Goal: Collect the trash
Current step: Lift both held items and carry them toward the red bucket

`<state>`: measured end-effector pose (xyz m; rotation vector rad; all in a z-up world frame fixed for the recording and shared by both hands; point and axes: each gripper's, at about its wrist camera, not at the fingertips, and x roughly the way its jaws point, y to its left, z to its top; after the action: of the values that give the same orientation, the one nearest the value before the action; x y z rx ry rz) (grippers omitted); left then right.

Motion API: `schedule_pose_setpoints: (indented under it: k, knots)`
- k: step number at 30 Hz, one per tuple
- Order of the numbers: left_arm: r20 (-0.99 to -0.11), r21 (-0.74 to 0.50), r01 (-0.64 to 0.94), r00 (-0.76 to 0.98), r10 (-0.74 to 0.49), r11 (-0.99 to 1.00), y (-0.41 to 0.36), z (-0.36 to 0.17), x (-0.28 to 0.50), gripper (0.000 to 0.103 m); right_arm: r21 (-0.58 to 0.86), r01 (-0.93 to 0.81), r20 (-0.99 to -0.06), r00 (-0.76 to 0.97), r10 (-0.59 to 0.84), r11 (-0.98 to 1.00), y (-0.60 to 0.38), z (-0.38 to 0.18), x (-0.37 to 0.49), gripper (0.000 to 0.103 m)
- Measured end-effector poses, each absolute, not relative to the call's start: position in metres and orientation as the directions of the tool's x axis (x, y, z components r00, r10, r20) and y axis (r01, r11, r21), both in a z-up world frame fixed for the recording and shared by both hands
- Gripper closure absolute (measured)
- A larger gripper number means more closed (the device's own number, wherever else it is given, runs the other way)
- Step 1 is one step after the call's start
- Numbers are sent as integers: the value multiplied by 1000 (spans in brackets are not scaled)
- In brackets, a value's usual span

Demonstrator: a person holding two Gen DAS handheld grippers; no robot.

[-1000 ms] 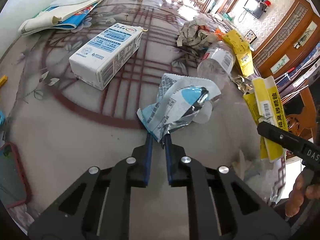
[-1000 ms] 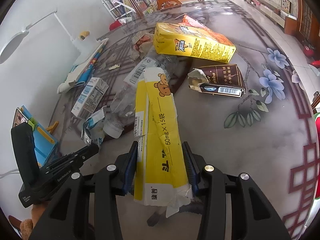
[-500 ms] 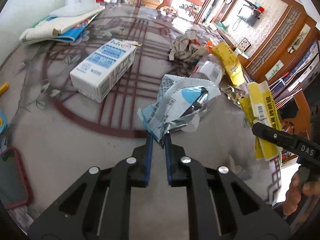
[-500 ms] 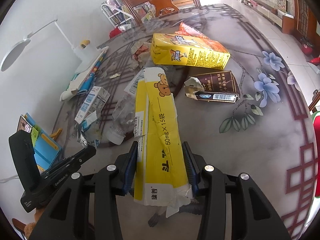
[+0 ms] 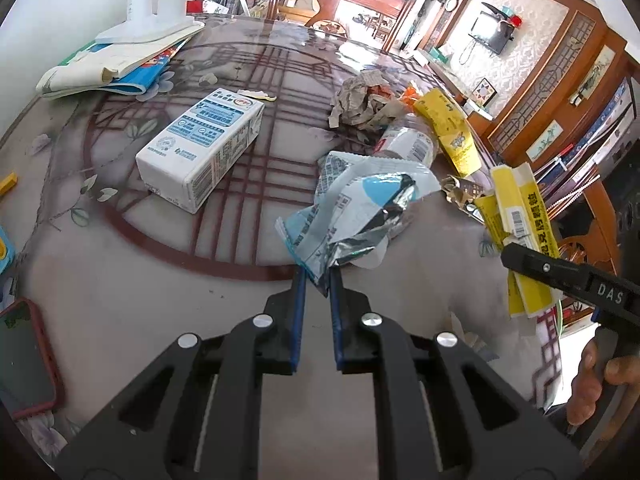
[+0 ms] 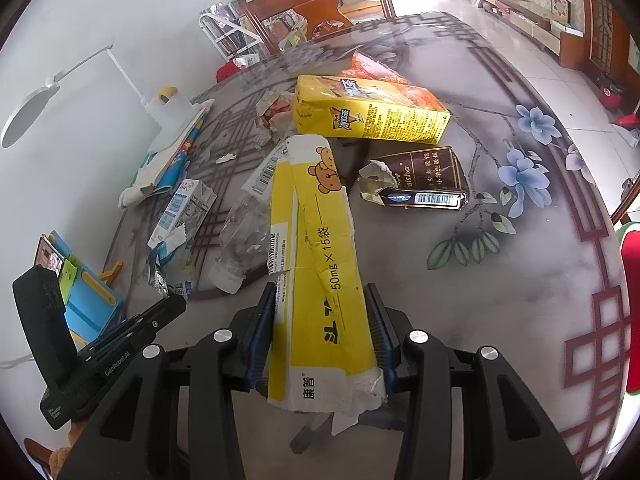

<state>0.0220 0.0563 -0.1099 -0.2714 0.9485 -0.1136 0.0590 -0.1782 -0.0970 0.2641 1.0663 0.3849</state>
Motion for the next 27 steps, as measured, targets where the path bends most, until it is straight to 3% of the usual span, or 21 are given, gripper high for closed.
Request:
schedule_pose_setpoints:
  k: [16,27]
  knots:
    - [-761,-226,41,617,-202,973,33,-92,12,92,423,-157,-758,478,443,893,-218,-86,50,62]
    - [-715,-350,73,623,-316,934,-16,-75,5,92,460,-149,-717,520,465,875,-249,-72,40,62]
